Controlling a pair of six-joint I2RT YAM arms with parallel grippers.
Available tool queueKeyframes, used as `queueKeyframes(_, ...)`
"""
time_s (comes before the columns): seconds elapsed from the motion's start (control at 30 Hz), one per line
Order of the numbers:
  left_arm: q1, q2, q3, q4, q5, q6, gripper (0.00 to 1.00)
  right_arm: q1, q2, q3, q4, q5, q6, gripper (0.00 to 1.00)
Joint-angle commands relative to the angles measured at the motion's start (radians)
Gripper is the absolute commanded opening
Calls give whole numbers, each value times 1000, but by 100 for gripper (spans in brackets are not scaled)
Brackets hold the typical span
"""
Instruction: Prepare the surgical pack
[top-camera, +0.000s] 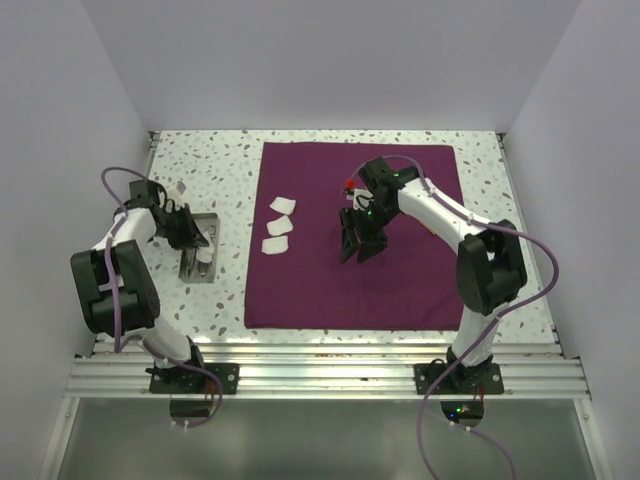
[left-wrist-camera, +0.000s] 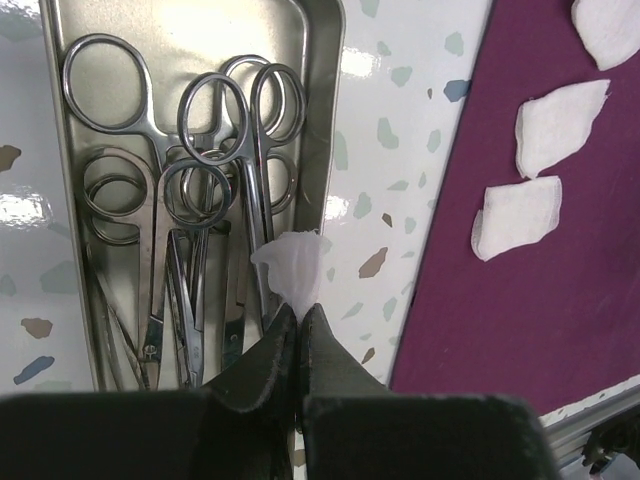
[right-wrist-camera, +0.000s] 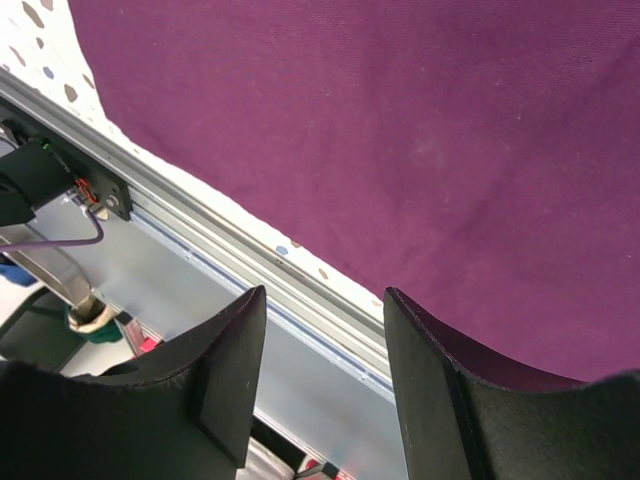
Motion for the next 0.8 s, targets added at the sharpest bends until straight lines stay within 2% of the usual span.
queueKeyframes(0.0,9,47,21,-19,-7,32,0,-1,1,39,5,-36,-5,54)
queueKeyframes(0.1,8,64,40,-42,-47,26,2,2,8,35,30,-42,17,54)
queueKeyframes(0.2,8,69,43,-62,-116,15,14,5,23,32,84,-51,66,54)
queueKeyframes(0.23,8,67,47,-70,-131,12,25,8,29,33,97,-51,81,54)
queueKeyframes(0.3,8,58,52,-83,-156,8,34,19,49,51,133,-61,119,54)
queueKeyframes(0.33,8,52,54,-86,-177,-2,42,24,72,62,142,-61,127,54)
queueKeyframes(0.43,8,32,58,-94,-184,-18,49,45,110,117,157,-58,153,54)
queueKeyframes(0.6,3,-23,52,-100,-176,-61,52,68,199,212,170,-52,204,54)
queueKeyframes(0.77,-9,-100,8,-90,-182,-100,52,68,244,204,310,-74,326,54)
